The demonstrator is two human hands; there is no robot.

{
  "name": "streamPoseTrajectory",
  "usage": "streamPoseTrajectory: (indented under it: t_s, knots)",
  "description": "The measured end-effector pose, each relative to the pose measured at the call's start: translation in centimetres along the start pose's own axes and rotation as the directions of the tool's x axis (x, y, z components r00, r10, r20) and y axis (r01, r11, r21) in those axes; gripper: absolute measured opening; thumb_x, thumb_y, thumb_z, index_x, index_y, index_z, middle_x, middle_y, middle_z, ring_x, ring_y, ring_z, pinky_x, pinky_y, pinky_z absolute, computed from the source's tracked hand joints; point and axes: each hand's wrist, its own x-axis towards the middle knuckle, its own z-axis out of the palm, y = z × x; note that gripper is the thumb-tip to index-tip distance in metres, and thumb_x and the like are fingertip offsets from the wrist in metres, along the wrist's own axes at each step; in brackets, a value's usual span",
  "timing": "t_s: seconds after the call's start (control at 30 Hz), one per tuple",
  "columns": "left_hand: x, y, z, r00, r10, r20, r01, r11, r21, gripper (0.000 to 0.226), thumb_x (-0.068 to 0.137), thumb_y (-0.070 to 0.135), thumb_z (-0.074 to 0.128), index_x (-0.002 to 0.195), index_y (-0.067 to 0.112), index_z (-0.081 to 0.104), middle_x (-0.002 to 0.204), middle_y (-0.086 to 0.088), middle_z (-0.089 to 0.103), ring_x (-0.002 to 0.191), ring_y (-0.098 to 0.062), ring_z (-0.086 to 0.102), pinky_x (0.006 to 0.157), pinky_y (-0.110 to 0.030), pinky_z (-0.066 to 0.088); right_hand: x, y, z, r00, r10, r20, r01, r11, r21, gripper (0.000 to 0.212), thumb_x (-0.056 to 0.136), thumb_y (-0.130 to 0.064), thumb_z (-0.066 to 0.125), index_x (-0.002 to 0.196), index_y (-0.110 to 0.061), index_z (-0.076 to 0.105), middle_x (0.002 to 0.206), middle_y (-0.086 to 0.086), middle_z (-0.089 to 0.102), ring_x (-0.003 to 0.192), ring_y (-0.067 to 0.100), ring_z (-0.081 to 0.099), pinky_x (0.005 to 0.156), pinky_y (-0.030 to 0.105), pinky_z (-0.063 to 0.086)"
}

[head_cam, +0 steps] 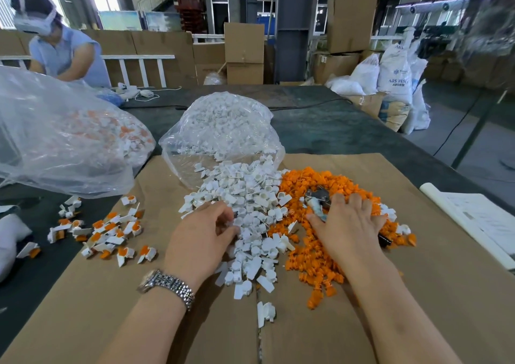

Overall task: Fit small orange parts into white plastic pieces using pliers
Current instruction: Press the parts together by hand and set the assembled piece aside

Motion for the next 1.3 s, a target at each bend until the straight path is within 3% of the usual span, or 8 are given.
streamPoseTrajectory:
  t_s: [0.2, 0.3, 0.5, 0.67, 0.9, 1.0, 1.1, 1.3]
  knots:
    - [0.0, -0.3, -0.1, 0.999, -0.029, -0.017, 0.027, 0.995, -0.094, 0.013, 0.095, 0.032, 0.070, 0.103, 0.036, 0.061, 0.095, 0.020, 0.062, 0.081, 0.004, 0.057, 0.063, -0.012, 0.040, -0.6, 0.0, -0.7, 0.962, -0.257, -0.091, 0.266, 0.958, 0.110, 0.004, 0.094, -0.041, 0.064, 0.098, -0.040, 0.062, 0.110, -0.013, 0.045, 0.119, 0.016, 0.034, 0.087, 0.038, 0.024]
    - [0.1, -0.4, -0.3, 0.997, -0.046, -0.064, 0.035, 0.986, -0.165, 0.020, 0.098, 0.027, 0.065, 0.118, 0.033, 0.064, 0.103, 0.013, 0.062, 0.084, 0.003, 0.056, 0.066, -0.009, 0.037, -1.1, -0.2, -0.5, 0.946, -0.323, 0.036, 0.317, 0.942, 0.112, 0.018, 0.090, -0.054, 0.064, 0.079, -0.040, 0.065, 0.090, -0.017, 0.046, 0.105, 0.011, 0.029, 0.080, 0.037, 0.018]
    - [0.2, -0.2, -0.5, 0.987, -0.163, -0.001, 0.148, 0.899, -0.412, 0.015, 0.094, 0.019, 0.071, 0.108, 0.026, 0.073, 0.091, 0.008, 0.073, 0.072, -0.005, 0.072, 0.061, -0.008, 0.051, -1.2, -0.4, -0.6, 0.932, -0.358, 0.055, 0.345, 0.924, 0.161, 0.027, 0.086, -0.067, 0.062, 0.082, -0.042, 0.071, 0.086, -0.016, 0.049, 0.104, 0.013, 0.031, 0.081, 0.038, 0.019]
    - [-0.2, 0.3, -0.9, 0.973, -0.217, 0.072, 0.220, 0.794, -0.567, 0.013, 0.089, 0.013, 0.078, 0.099, 0.016, 0.071, 0.076, 0.002, 0.077, 0.066, -0.015, 0.075, 0.067, -0.031, 0.064, -1.3, -0.8, -0.5, 0.924, -0.379, 0.055, 0.360, 0.908, 0.212, 0.014, 0.088, -0.055, 0.069, 0.085, -0.042, 0.074, 0.080, -0.018, 0.055, 0.099, 0.008, 0.031, 0.078, 0.037, 0.018]
    - [-0.3, 0.7, -1.6, 0.965, -0.190, 0.182, 0.261, 0.605, -0.752, 0.022, 0.080, 0.005, 0.082, 0.098, 0.011, 0.071, 0.087, -0.013, 0.076, 0.066, -0.024, 0.074, 0.062, -0.025, 0.060, -1.2, -0.6, -0.2, 0.899, -0.438, 0.014, 0.412, 0.855, 0.314, 0.009, 0.094, -0.036, 0.068, 0.085, -0.035, 0.066, 0.090, -0.019, 0.061, 0.091, 0.000, 0.050, 0.094, 0.035, 0.035]
    - [-0.4, 0.9, -1.8, 0.944, -0.141, 0.299, 0.331, 0.353, -0.875, 0.026, 0.068, 0.007, 0.083, 0.093, 0.008, 0.076, 0.093, -0.018, 0.076, 0.084, -0.031, 0.076, 0.072, -0.027, 0.061, -1.2, -0.7, -1.1, 0.925, -0.362, -0.119, 0.354, 0.701, 0.619, 0.008, 0.092, -0.031, 0.072, 0.085, -0.032, 0.068, 0.085, -0.013, 0.064, 0.079, 0.005, 0.058, 0.072, 0.017, 0.047]
    - [-0.3, 1.2, -1.7, 0.918, -0.106, 0.382, 0.394, 0.122, -0.911, 0.025, 0.066, -0.002, 0.079, 0.091, 0.001, 0.076, 0.092, -0.020, 0.074, 0.091, -0.035, 0.076, 0.073, -0.027, 0.062, -1.9, -1.3, -1.9, 0.925, -0.379, -0.031, 0.216, 0.457, 0.863, 0.003, 0.093, -0.028, 0.072, 0.090, -0.027, 0.073, 0.082, -0.007, 0.072, 0.071, 0.005, 0.066, 0.067, 0.016, 0.053]
    - [-0.8, 1.9, -1.5, 0.929, -0.039, 0.369, 0.371, 0.070, -0.926, 0.019, 0.066, -0.005, 0.079, 0.082, 0.004, 0.076, 0.096, -0.025, 0.074, 0.097, -0.037, 0.075, 0.078, -0.027, 0.061, -3.0, -2.9, -2.2, 0.872, -0.489, 0.006, 0.117, 0.220, 0.968, 0.008, 0.099, -0.015, 0.065, 0.103, -0.009, 0.068, 0.083, 0.002, 0.075, 0.071, 0.008, 0.066, 0.068, 0.021, 0.056]
